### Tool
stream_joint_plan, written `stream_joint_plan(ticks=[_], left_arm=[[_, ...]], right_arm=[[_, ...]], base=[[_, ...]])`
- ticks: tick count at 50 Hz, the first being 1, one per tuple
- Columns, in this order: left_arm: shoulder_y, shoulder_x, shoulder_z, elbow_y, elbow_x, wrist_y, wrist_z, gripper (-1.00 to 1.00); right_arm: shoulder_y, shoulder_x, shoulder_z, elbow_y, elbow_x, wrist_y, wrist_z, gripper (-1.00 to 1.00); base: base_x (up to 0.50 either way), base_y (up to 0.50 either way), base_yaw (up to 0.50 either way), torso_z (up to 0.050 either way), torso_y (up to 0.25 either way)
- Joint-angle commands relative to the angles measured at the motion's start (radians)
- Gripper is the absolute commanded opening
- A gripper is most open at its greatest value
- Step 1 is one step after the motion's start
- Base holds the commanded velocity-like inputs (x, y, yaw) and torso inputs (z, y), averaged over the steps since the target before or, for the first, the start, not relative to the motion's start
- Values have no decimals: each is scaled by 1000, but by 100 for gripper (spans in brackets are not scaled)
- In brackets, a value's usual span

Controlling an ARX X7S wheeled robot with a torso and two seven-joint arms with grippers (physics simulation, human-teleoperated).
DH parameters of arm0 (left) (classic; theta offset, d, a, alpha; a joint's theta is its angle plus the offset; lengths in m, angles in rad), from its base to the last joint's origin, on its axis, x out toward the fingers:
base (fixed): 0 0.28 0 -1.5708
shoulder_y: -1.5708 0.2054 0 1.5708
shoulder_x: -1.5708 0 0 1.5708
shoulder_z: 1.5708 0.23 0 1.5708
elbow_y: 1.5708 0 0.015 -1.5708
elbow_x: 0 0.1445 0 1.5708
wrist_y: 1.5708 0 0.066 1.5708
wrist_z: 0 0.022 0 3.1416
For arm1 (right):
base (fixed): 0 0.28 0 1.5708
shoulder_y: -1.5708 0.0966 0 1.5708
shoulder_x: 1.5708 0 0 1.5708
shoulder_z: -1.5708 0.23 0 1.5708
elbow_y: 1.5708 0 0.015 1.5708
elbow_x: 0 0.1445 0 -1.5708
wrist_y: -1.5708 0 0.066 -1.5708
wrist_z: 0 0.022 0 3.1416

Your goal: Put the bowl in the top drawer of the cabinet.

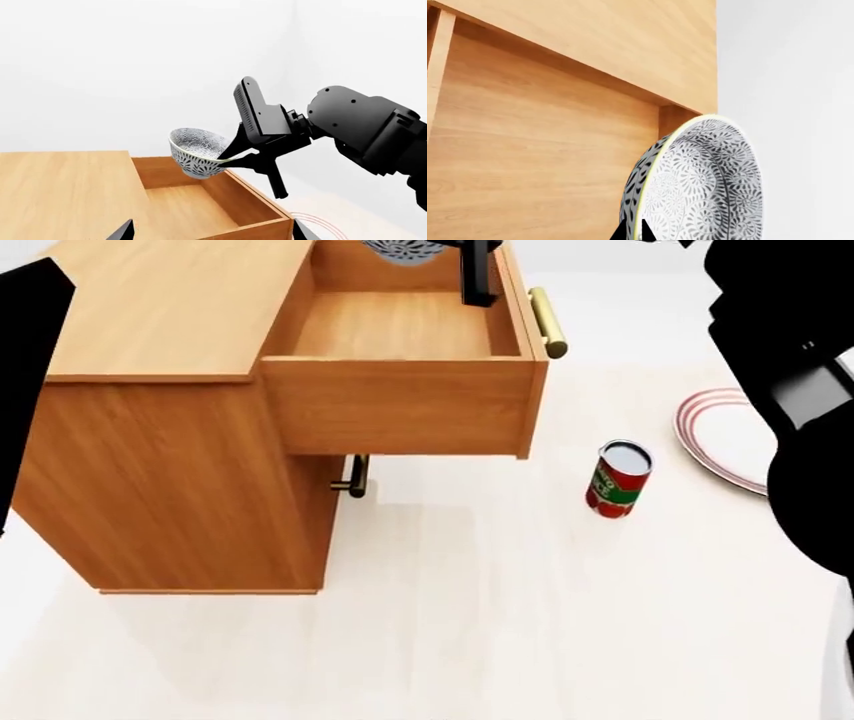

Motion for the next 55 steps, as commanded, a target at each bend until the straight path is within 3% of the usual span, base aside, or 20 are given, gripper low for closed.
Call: stream_joint_plan(ticks=[1,44,45,55], left_arm=[[-2,-10,-9,1,-11,4,8,100],[17,-8,-32,2,2,-3,31,100],[18,-7,-32,2,4,-4,32,100],[31,0,-41,3,11,-7,35,100]], right_arm=[[18,0,5,-23,-5,10,-7,-100],[24,0,3,-30,-15,47,-25,-100],[24,0,4,-30,-14,46,-22,100],[27,0,4,-25,-16,53,-26,100]], base=[[0,0,0,0,-98],[0,0,0,0,-93],[0,0,0,0,-35],[0,0,0,0,-17]])
